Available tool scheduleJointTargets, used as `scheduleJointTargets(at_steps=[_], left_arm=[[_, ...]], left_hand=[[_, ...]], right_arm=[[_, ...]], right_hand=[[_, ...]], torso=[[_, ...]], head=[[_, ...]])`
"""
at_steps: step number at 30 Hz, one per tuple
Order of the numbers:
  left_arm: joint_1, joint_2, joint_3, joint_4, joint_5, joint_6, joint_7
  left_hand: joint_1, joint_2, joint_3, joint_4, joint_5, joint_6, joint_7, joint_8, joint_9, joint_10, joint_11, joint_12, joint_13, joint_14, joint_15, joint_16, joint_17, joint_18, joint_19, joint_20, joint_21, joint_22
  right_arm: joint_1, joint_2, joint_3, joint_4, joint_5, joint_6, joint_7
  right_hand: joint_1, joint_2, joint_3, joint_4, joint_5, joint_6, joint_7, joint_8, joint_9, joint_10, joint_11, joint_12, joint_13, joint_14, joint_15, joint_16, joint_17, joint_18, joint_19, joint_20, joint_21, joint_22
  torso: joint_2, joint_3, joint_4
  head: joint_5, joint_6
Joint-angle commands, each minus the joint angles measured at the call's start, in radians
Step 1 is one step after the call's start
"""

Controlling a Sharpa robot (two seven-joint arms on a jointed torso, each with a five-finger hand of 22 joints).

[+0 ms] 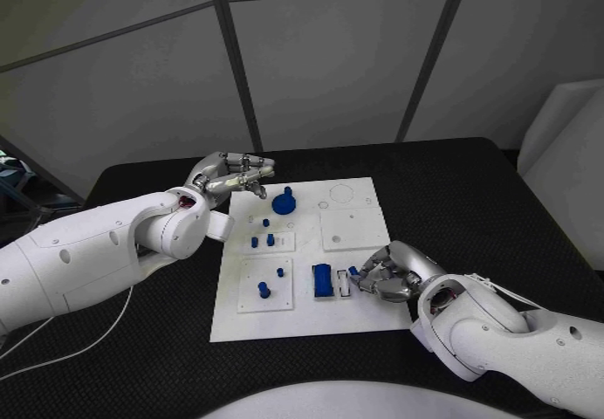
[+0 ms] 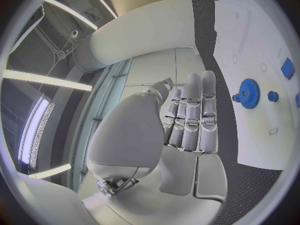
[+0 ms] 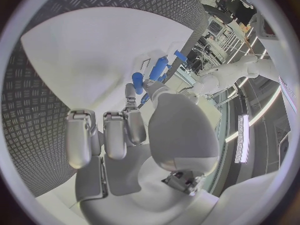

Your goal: Assemble the parts on the task board

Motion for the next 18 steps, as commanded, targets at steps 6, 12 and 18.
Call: scheduleJointTargets(at_steps=[6,12,18], left_arm=[[0.001,0.001,0.0,0.002,0.003,0.011,0.005],[0.001,0.001,0.001,0.003,0.003,0.013,0.003],[0.002,0.0,0.001,0.004,0.003,0.015,0.002]], left_hand=[[-0.003,0.005,0.005,0.002,-0.002,-0.01,0.001,0.005,0.001,-0.007,0.0,0.006,0.001,-0.003,0.004,-0.004,-0.002,-0.013,-0.005,-0.001,-0.001,0.001],[-0.003,0.005,0.006,0.001,-0.002,-0.01,0.001,0.005,0.001,-0.008,-0.001,0.006,0.001,-0.003,0.004,-0.004,-0.002,-0.013,-0.005,-0.001,-0.001,0.001],[-0.002,0.005,0.008,-0.001,-0.002,-0.01,0.0,0.005,0.001,-0.008,-0.001,0.007,0.001,-0.003,0.004,-0.004,-0.002,-0.013,-0.005,-0.002,-0.001,0.002]], right_arm=[[0.004,0.032,0.001,-0.027,0.045,0.095,-0.016],[0.004,0.054,0.001,-0.039,0.047,0.089,-0.019],[0.005,0.066,0.001,-0.046,0.045,0.088,-0.019]], right_hand=[[-0.023,-0.001,-0.024,0.003,0.017,0.016,-0.014,0.006,0.007,0.007,-0.005,-0.001,0.062,0.079,-0.009,0.005,0.133,-0.011,0.052,-0.007,0.006,0.202],[-0.028,0.001,-0.033,0.006,0.018,0.017,-0.015,0.007,0.01,0.008,-0.006,-0.001,0.063,0.078,-0.009,0.005,0.133,-0.011,0.052,-0.008,0.006,0.203],[-0.036,0.005,-0.045,0.011,0.008,0.02,-0.016,0.009,0.014,0.008,-0.007,0.0,0.064,0.078,-0.01,0.004,0.132,-0.011,0.052,-0.008,0.006,0.203]], torso=[[-0.001,0.0003,0.0002],[0.0,-0.0002,-0.0002],[0.0,-0.0006,0.0004]], head=[[0.001,-0.003],[0.003,-0.002],[0.005,-0.003]])
